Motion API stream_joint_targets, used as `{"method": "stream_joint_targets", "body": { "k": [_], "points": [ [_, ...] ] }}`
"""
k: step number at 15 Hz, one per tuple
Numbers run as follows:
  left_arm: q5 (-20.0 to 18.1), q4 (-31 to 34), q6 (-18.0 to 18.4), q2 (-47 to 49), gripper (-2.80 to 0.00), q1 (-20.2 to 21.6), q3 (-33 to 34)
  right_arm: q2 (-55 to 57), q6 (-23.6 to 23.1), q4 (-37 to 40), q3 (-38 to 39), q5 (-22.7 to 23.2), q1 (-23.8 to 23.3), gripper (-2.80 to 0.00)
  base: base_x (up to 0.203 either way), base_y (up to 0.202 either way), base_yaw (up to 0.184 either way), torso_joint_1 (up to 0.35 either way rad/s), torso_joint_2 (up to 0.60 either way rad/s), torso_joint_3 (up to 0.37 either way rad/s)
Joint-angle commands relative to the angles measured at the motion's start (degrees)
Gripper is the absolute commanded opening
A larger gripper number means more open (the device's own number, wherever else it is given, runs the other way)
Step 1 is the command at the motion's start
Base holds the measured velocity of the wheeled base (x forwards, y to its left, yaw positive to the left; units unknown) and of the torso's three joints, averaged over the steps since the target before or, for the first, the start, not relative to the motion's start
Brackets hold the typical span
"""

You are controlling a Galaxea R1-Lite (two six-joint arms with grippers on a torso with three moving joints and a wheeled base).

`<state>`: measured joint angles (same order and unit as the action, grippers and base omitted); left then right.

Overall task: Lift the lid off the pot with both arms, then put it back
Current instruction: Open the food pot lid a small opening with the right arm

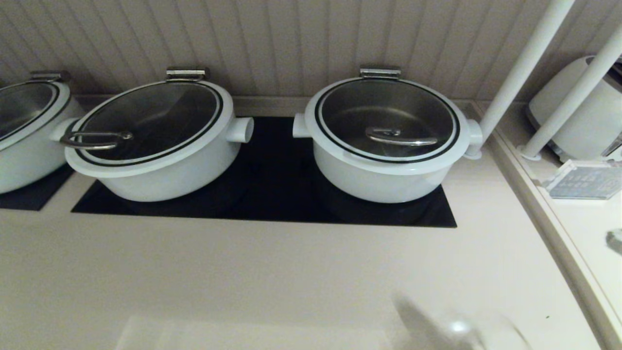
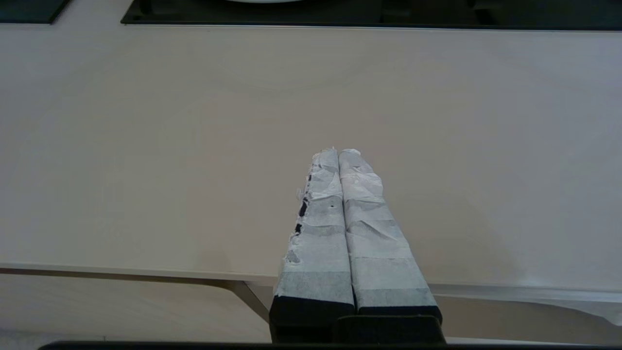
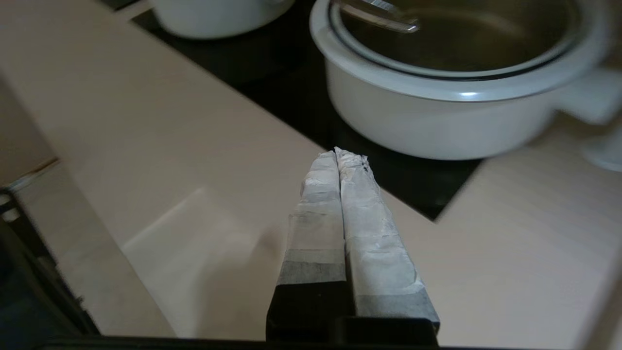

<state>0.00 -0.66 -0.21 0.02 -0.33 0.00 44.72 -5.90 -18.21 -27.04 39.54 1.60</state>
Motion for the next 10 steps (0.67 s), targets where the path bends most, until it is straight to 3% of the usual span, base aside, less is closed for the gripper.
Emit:
{"method": "stream_joint_targets", "body": {
  "k": [1, 4, 10],
  "points": [
    [0.0, 0.0, -0.1, 0.1, -2.80, 0.0, 0.0, 13.7, -0.5, -4.6, -0.6, 1.4, 2.6, -2.80, 0.000, 0.000, 0.000, 0.000, 0.00, 0.000],
    [0.0, 0.0, 0.0, 0.1, -2.80, 0.0, 0.0, 26.9, -0.9, -12.6, -3.8, 1.4, 9.4, -2.80, 0.000, 0.000, 0.000, 0.000, 0.00, 0.000],
    [0.0, 0.0, -0.1, 0.1, -2.80, 0.0, 0.0, 48.8, -1.1, -27.6, -17.5, -12.8, 23.6, -2.80, 0.000, 0.000, 0.000, 0.000, 0.00, 0.000]
  ]
}}
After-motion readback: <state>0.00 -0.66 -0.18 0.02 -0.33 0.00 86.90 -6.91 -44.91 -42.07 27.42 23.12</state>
